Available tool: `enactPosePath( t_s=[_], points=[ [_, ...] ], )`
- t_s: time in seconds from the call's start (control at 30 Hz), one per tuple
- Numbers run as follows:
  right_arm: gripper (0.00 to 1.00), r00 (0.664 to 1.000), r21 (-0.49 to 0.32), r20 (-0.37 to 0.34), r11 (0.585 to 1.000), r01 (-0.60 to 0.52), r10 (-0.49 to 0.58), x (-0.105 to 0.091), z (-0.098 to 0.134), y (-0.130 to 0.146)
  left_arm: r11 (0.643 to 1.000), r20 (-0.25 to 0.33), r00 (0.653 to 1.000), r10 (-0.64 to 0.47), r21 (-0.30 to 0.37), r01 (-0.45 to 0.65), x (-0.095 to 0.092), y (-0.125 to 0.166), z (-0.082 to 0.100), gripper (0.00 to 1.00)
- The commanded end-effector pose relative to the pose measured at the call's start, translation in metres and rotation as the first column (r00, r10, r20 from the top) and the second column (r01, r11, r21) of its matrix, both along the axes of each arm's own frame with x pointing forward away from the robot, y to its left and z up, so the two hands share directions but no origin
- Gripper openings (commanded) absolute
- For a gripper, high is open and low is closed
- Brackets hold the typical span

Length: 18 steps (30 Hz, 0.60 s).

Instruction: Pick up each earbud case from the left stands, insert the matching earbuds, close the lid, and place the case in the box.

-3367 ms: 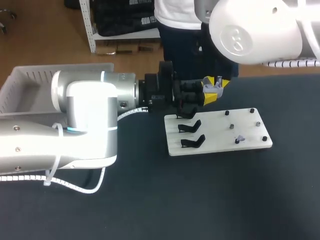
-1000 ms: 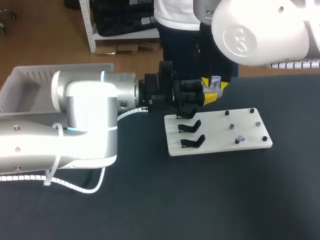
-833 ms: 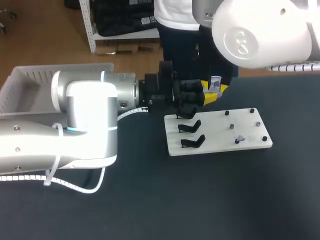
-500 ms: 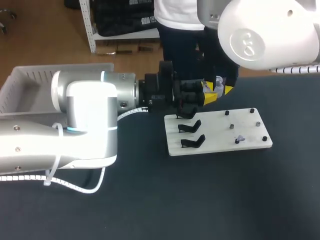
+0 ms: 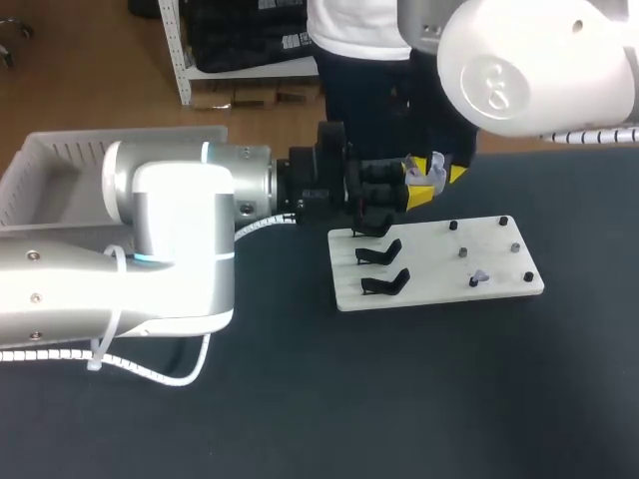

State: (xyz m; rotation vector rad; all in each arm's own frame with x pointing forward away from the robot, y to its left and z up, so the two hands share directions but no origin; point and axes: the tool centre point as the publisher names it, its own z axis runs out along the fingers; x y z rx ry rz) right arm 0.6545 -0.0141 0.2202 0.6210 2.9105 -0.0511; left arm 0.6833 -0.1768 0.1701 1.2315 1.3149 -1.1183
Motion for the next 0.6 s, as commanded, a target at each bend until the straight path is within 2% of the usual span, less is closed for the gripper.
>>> enactPosePath(
  t_s=[0.03,0.1,0.13,0.17,0.23,0.47,0.6],
  points=[
    [0.42,0.999,0.037,0.021,0.998,-0.05,0.049,-0.021,0.009,-0.008,1.0,0.006,1.0,0.007,-0.009,-0.007,-0.001,0.0,-0.002,0.0],
    [0.48,0.996,0.044,0.034,0.996,-0.078,0.076,-0.031,0.011,-0.01,1.0,0.006,1.0,0.007,-0.009,-0.007,-0.001,0.0,-0.002,0.0],
    [0.55,0.995,0.056,0.03,0.993,-0.1,0.098,-0.036,0.013,-0.011,1.0,0.006,1.0,0.007,-0.009,-0.007,-0.001,0.0,-0.002,0.0],
    [0.79,0.993,0.048,0.043,0.993,-0.112,0.11,-0.041,0.014,-0.012,1.0,0.006,1.0,0.007,-0.009,-0.007,-0.001,0.0,-0.002,0.0],
    [1.0,0.988,0.054,0.063,0.988,-0.145,0.141,-0.051,0.017,-0.014,1.0,0.006,1.0,0.007,-0.009,-0.007,-0.001,0.0,-0.002,0.0],
    [1.0,0.97,0.026,0.093,0.974,-0.226,0.223,-0.076,0.019,-0.025,1.0,0.006,1.0,0.007,-0.009,-0.007,-0.001,0.0,-0.002,0.0],
    [1.0,0.97,0.026,0.093,0.974,-0.226,0.223,-0.076,0.019,-0.025,1.0,0.006,1.0,0.007,-0.009,-0.007,-0.001,0.0,-0.002,0.0]
  ],
)
